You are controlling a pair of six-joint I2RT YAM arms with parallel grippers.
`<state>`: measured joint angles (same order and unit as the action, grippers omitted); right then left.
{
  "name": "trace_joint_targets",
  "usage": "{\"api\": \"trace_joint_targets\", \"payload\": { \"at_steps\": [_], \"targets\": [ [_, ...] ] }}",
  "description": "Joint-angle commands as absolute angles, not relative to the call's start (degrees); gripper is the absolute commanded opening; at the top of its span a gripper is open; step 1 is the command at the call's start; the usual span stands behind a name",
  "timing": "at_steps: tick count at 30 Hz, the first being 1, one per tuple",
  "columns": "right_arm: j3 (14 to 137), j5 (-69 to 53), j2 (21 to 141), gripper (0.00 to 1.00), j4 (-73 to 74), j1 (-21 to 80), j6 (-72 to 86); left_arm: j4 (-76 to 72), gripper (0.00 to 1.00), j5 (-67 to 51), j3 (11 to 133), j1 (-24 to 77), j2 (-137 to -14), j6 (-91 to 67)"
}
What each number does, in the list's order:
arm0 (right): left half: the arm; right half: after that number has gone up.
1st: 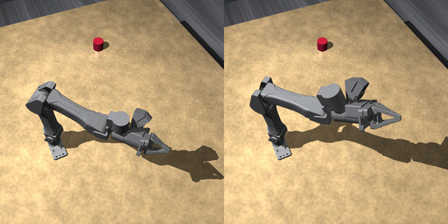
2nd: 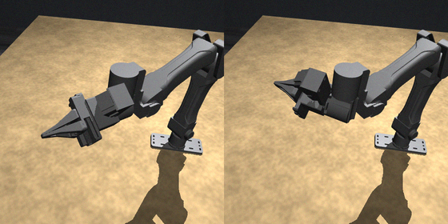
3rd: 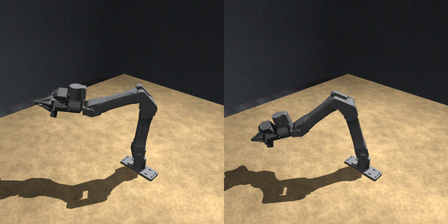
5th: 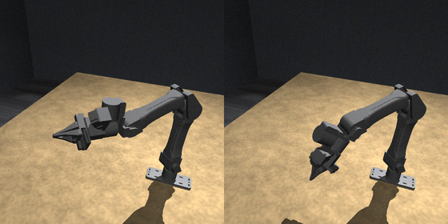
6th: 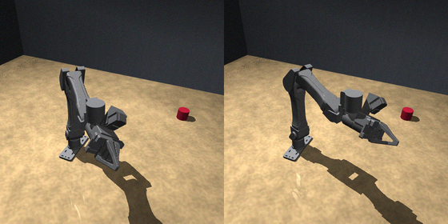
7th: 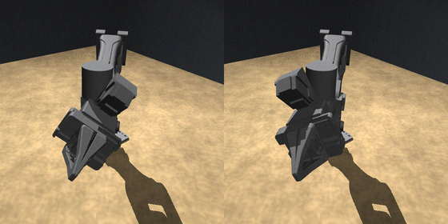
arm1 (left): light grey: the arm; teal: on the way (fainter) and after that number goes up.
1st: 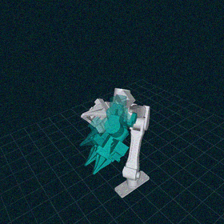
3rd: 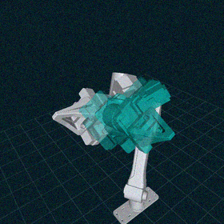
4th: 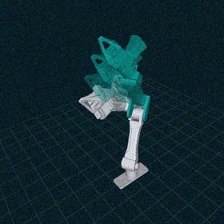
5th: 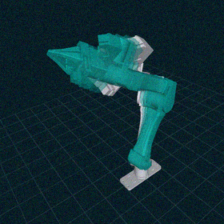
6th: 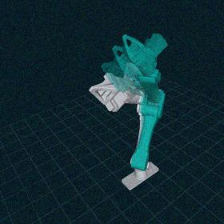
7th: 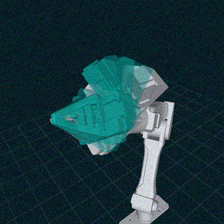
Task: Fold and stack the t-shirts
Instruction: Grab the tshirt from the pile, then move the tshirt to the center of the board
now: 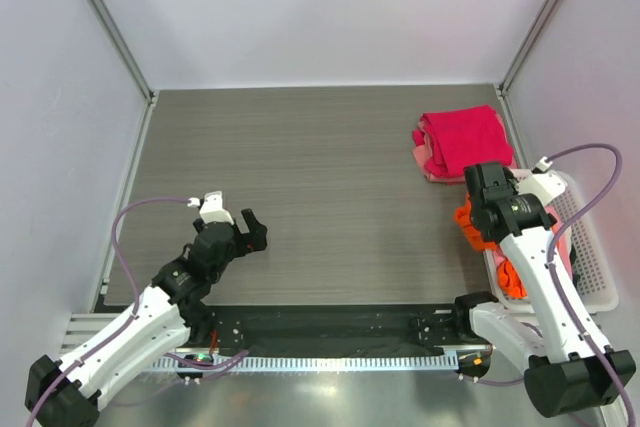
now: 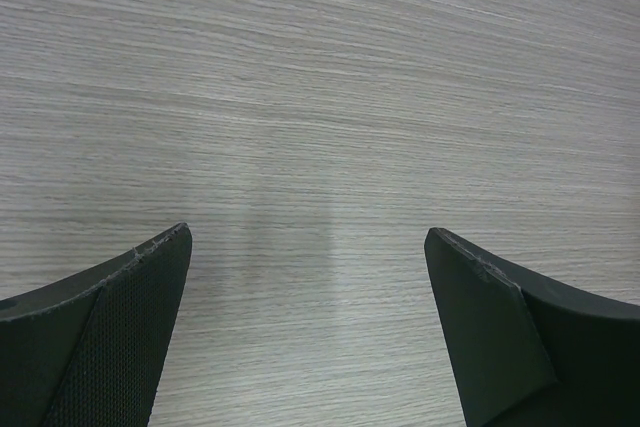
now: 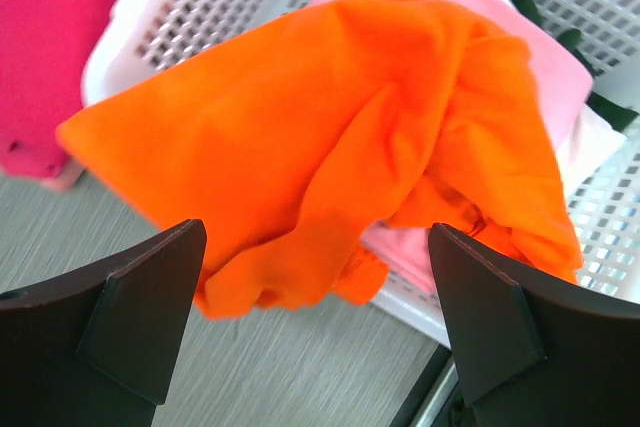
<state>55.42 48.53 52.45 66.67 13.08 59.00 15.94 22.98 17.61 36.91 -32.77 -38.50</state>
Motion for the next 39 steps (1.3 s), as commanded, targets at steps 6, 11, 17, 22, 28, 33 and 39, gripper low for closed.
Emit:
{"api": "trace_joint_targets", "payload": {
  "at_steps": [6,11,17,22,28,33,39],
  "targets": [
    [49.75,44.12,52.74,0.74,59.50,6.59,59.85,14.33,1.00,24.78,18.81,37.00,-32.17,-38.58],
    [53.25,42.10,50.63,0.01,58.54,6.50,58.63,14.41,1.00,24.79,18.72,37.00,-32.17,-38.58],
    [71.42,29.73,51.23,0.01,55.03,7.29,44.60,14.41,1.00,24.87,18.72,37.00,-32.25,-38.67],
    [93.57,11.80,61.66,0.01,50.02,15.34,40.52,14.24,1.00,24.87,18.90,37.00,-32.78,-38.67],
    [125.29,2.30,80.92,0.01,50.10,32.85,41.39,14.33,1.00,25.22,18.98,37.00,-32.96,-38.67],
    [136.49,-8.34,91.48,0.01,45.53,38.23,43.24,14.94,1.00,25.22,19.07,37.00,-30.86,-38.14],
    [109.35,5.87,83.25,0.05,39.74,37.36,38.85,16.43,0.98,24.87,17.84,37.00,-22.87,-37.88]
  ]
}}
